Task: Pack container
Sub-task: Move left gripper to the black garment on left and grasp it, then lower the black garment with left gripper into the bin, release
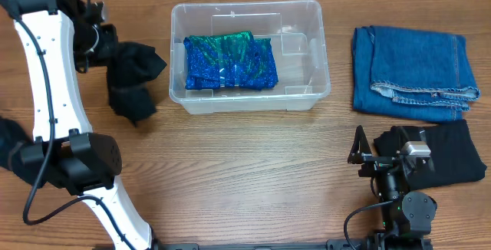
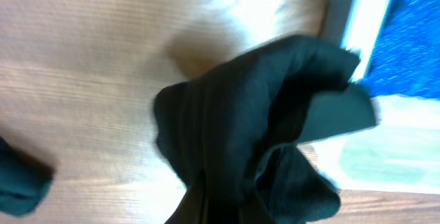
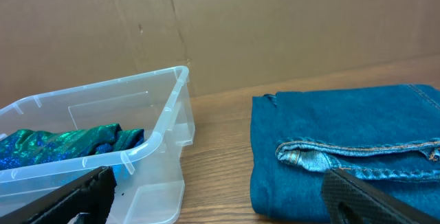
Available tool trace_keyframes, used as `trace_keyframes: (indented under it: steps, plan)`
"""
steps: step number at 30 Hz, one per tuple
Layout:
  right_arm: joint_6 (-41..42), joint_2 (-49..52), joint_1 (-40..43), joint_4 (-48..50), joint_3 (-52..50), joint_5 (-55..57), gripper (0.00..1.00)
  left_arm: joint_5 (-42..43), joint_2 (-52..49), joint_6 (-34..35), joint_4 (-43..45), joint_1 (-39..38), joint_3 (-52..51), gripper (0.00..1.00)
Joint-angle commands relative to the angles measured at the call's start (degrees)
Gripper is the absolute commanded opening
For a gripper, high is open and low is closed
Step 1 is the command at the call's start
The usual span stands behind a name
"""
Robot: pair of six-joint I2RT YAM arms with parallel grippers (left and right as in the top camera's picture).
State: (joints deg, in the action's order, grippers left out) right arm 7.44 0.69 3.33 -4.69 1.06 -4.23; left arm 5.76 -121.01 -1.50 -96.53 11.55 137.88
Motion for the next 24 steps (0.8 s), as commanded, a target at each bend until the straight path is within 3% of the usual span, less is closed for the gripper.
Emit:
trace_keyframes:
  steps: [1,9,18,24]
  plan:
    - [-0.4,-0.5,0.2,0.3,-0.6,0.3,1.0,3.3,2.1,-3.3,-0.3,-2.3,7.4,0.04]
    - [-0.4,-0.5,0.2,0.3,-0.6,0.3,1.0,2.1,4.2,-11.6,1.0,-13.5,14.5,0.04]
    - [-0.4,-0.5,0.2,0.3,-0.6,0.3,1.0,-13.6,4.1,-12.1,2.0,-30.0,15.2,0.04]
    - [-0.4,-0.5,0.2,0.3,-0.6,0.3,1.0,-17.1,4.1,-13.4,-0.1,-32.0,14.8,0.04]
